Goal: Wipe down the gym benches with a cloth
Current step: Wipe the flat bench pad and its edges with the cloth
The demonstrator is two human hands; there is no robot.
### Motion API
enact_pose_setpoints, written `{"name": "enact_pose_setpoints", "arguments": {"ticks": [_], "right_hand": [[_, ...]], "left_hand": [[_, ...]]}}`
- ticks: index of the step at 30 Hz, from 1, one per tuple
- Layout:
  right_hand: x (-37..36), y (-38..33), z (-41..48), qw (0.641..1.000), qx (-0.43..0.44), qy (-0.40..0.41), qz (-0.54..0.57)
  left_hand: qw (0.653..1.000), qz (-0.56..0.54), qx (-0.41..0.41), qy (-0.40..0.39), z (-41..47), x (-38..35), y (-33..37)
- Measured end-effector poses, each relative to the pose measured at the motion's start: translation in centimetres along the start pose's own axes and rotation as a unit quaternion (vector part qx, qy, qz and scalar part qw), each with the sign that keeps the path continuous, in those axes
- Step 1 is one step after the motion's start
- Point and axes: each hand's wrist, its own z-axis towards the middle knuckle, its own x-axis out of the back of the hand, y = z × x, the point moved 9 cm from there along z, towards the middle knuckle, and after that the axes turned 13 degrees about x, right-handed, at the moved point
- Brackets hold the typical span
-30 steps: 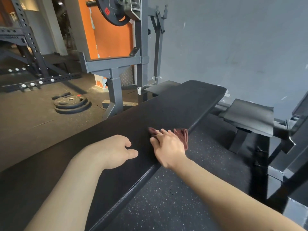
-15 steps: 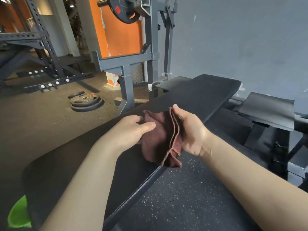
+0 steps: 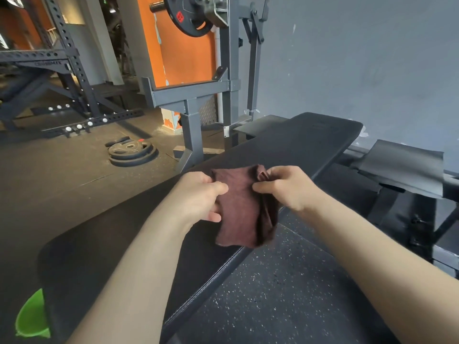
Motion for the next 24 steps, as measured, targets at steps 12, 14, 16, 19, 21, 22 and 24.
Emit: {"name": "enact_pose_setpoints", "arguments": {"ticks": [12,14,16,19,21,22,24], "right_hand": [[-2.5,3.5,1.5,0.876,0.009,-0.137,-0.463],[-3.7,5.6,1.2,0.853,-0.001,-0.177,-0.490],[-3.5,6.6,2.4,0.849,-0.012,-0.168,-0.501],[-3.3,7.0,3.8,0.841,-0.032,-0.147,-0.519],[-4.4,6.8,3.7,0.835,0.007,-0.154,-0.528],[-5.3,6.4,3.1,0.831,0.046,-0.163,-0.529],[-6.8,5.2,1.3,0.823,0.137,-0.185,-0.519]], "left_hand": [[0.898,0.423,-0.038,0.114,4.4,-5.4,1.3],[0.868,0.486,-0.020,0.098,4.7,-5.3,0.9],[0.853,0.515,0.004,0.079,5.2,-5.0,0.5],[0.845,0.529,0.042,0.065,6.2,-4.0,-0.1],[0.836,0.542,0.064,0.059,6.6,-3.5,-0.7],[0.833,0.546,0.068,0.054,6.7,-3.5,-1.0],[0.831,0.551,0.058,0.050,6.9,-3.6,-1.1]]}}
